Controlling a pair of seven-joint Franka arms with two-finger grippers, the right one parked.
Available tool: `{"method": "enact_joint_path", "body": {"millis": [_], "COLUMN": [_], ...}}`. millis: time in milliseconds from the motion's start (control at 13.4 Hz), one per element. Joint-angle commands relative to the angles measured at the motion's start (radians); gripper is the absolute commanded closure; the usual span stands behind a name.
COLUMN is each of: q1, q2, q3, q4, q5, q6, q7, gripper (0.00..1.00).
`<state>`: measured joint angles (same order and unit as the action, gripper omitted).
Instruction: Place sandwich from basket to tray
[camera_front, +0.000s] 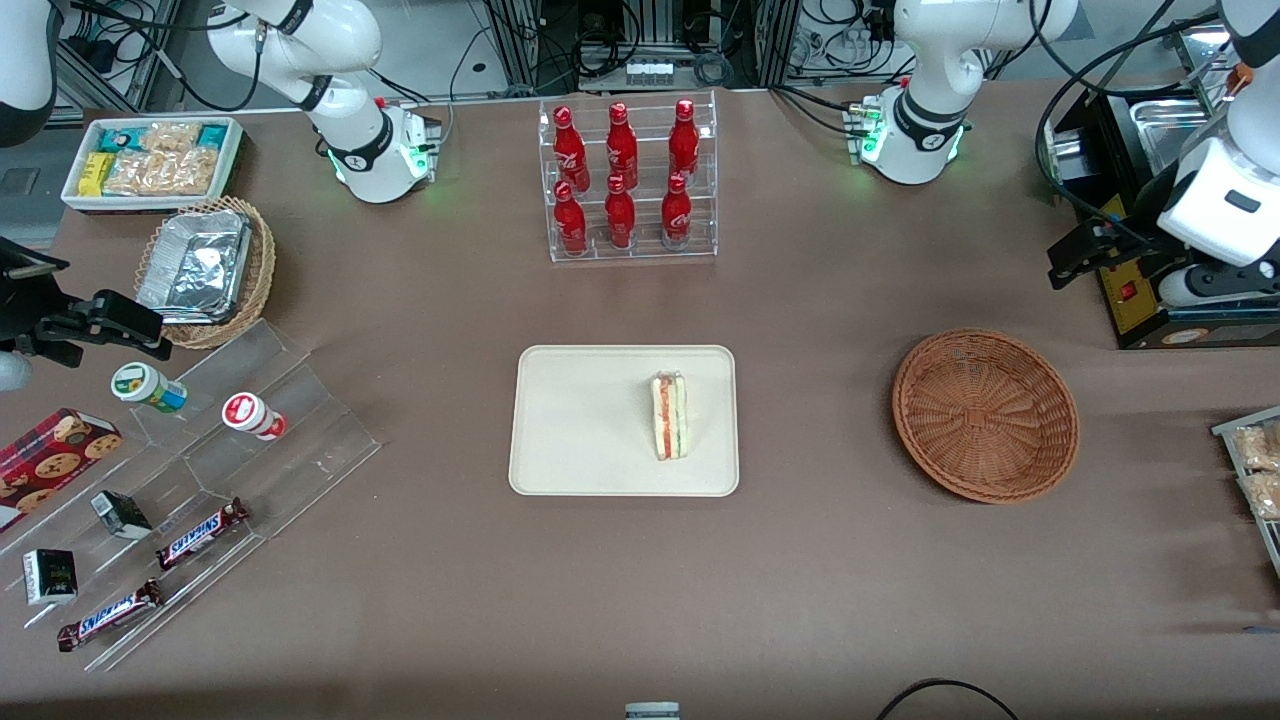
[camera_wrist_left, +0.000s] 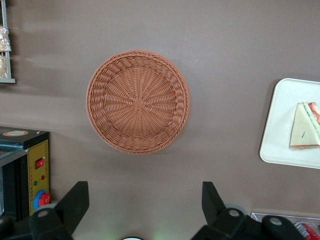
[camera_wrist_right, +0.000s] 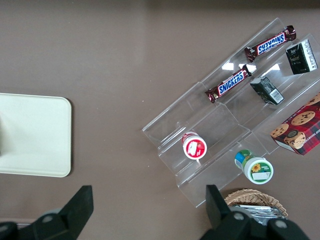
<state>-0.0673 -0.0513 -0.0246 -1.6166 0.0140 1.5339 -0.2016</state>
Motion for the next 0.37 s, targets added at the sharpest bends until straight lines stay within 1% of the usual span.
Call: {"method": "enact_joint_path", "body": {"millis": [0,298], "q1": [-0.008,-0.008], "q2": [-0.005,-0.007], "q3": [0.000,-0.003], "q4": [0.012,0.009], "q5": [-0.003,-0.008], "q6": [-0.015,-0.035], "q7": [0.001,0.008], "gripper": [0.00,0.00]}}
